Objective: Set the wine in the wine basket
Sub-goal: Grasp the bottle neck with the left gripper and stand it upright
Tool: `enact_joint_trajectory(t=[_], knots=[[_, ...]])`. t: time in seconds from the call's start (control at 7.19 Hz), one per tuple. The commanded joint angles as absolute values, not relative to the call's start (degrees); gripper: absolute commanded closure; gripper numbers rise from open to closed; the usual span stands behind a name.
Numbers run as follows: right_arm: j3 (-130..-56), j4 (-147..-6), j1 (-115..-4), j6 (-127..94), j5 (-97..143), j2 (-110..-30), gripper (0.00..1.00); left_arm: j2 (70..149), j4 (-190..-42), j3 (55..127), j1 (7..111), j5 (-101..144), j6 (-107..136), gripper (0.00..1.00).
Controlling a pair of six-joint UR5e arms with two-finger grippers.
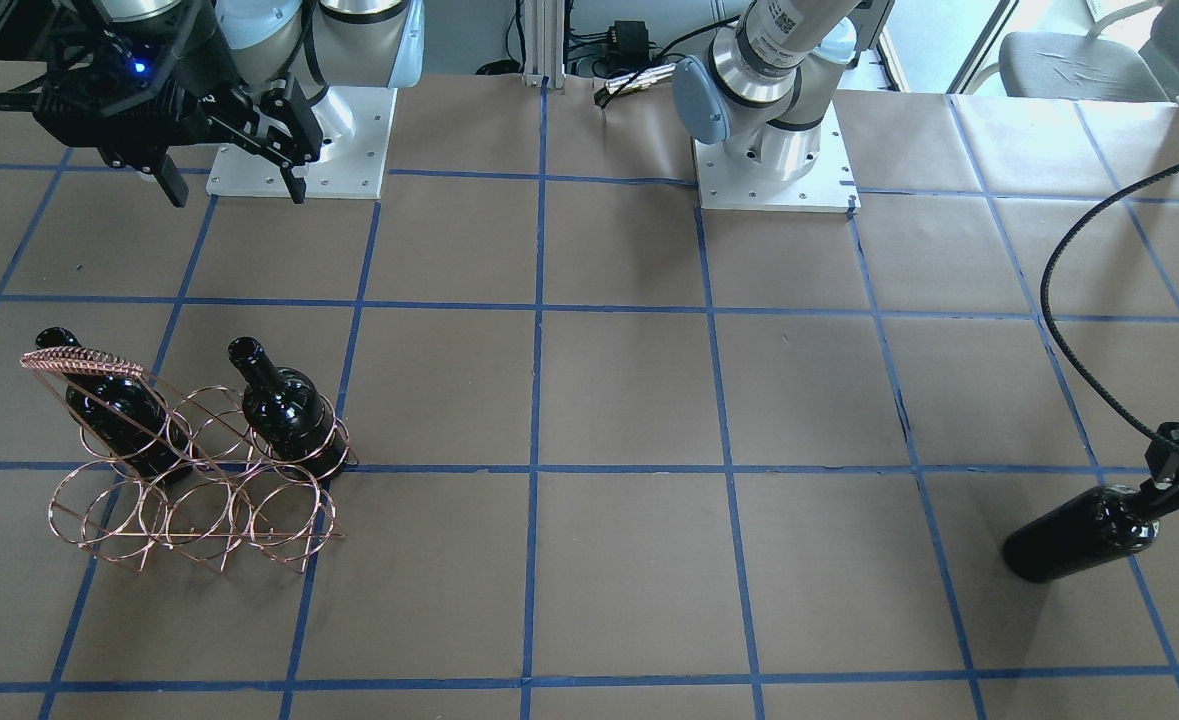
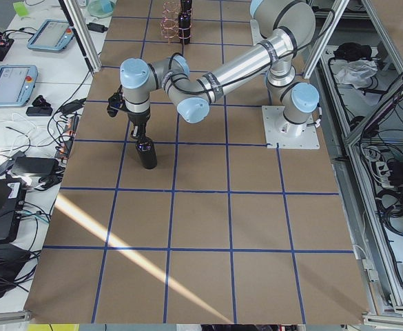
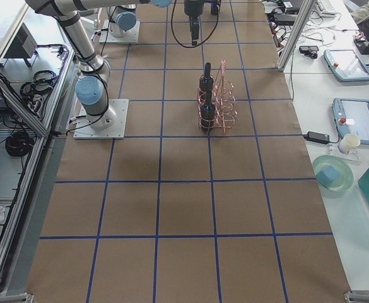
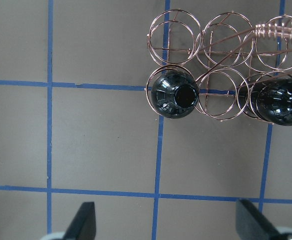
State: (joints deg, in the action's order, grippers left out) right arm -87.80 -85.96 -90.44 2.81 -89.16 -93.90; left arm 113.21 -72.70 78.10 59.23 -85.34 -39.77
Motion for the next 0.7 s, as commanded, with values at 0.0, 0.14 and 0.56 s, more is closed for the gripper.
enact_joint_trajectory(t=[0.0,0.14,0.56], knots=[[-87.80,-85.96,-90.44,2.90,-89.21,-93.87,0.00,112.24,-73.21,78.22,59.50,-85.43,-39.55,1.00],[-87.80,-85.96,-90.44,2.90,-89.30,-93.87,0.00,110.06,-74.00,80.31,61.59,-86.04,-38.16,1.00],[-87.80,-85.96,-90.44,3.16,-89.21,-93.87,0.00,97.43,-74.09,95.57,67.84,-88.69,-29.39,1.00]])
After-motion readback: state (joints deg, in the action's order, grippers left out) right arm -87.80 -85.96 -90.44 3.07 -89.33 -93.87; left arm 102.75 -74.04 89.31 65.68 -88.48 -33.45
